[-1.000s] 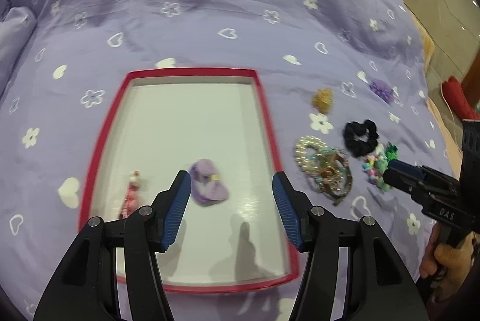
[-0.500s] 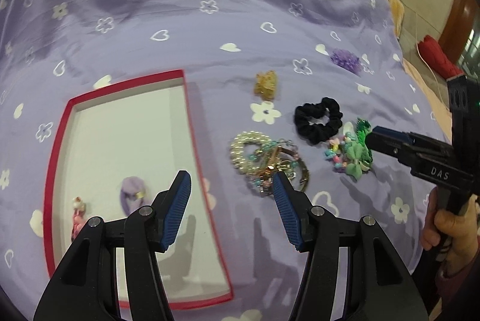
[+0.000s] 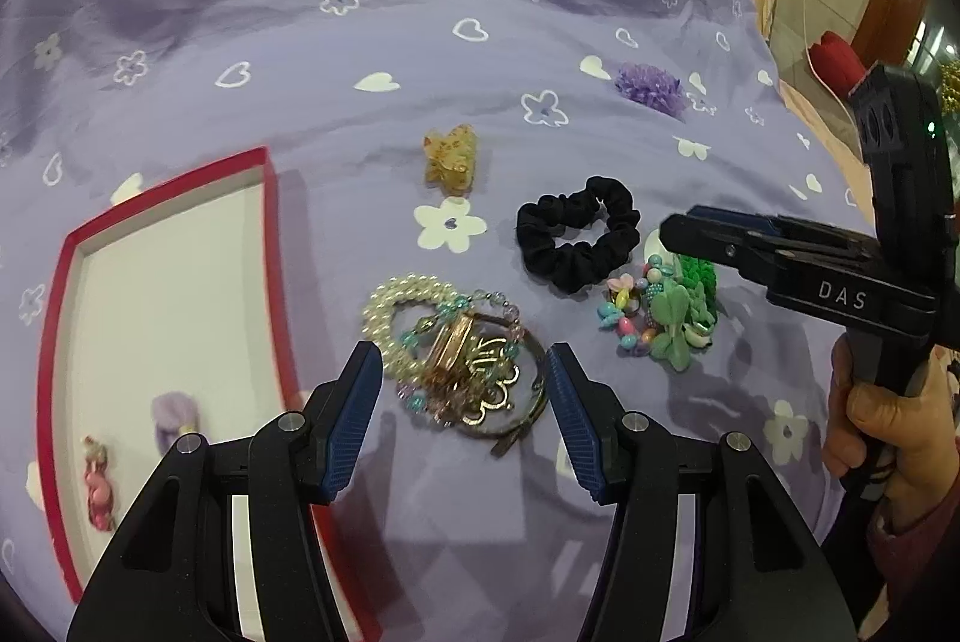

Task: Organize jewelry
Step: 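Move both tools back over the remaining accessories, then grasp the amber claw clip with the left tool while the right tool grasps the black scrunchie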

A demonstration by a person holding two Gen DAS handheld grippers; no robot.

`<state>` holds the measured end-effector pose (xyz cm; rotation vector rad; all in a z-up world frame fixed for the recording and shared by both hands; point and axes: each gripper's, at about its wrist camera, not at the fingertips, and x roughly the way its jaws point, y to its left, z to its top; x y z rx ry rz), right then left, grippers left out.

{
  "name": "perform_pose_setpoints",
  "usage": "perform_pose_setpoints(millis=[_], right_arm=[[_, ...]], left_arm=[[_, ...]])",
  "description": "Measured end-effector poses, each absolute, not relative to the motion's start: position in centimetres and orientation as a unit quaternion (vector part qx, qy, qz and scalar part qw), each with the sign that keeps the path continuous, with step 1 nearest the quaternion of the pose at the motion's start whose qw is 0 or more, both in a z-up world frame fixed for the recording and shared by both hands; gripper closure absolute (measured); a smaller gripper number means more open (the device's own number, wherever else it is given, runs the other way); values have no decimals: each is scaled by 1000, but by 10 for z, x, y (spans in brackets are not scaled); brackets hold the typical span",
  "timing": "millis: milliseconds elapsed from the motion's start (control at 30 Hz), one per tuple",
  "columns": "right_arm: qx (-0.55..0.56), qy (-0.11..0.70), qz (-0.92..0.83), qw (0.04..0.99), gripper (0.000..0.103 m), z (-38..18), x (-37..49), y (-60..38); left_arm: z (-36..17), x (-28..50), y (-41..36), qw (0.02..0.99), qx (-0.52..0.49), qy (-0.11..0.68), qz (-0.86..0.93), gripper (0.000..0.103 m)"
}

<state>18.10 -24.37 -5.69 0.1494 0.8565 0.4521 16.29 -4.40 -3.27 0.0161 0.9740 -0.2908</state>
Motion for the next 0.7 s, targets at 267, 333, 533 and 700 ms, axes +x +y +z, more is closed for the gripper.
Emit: perform_pose_setpoints(millis=[267,333,533,700], right_arm=[[75,417,211,881,57,-64,204,-244],[81,424,207,878,57,-69,211,-245],[78,437,209,871,57,-83,224,-239],[74,448,210,866,66,-93,233,-236]], left_arm=[[-33,200,-42,874,-13,469,-129,47],[-34,217,-44,872,-13,472,-130,47],[-47,268,-57,868,2,481,-121,47],[-60,298,-74,862,10,489,-133,47]])
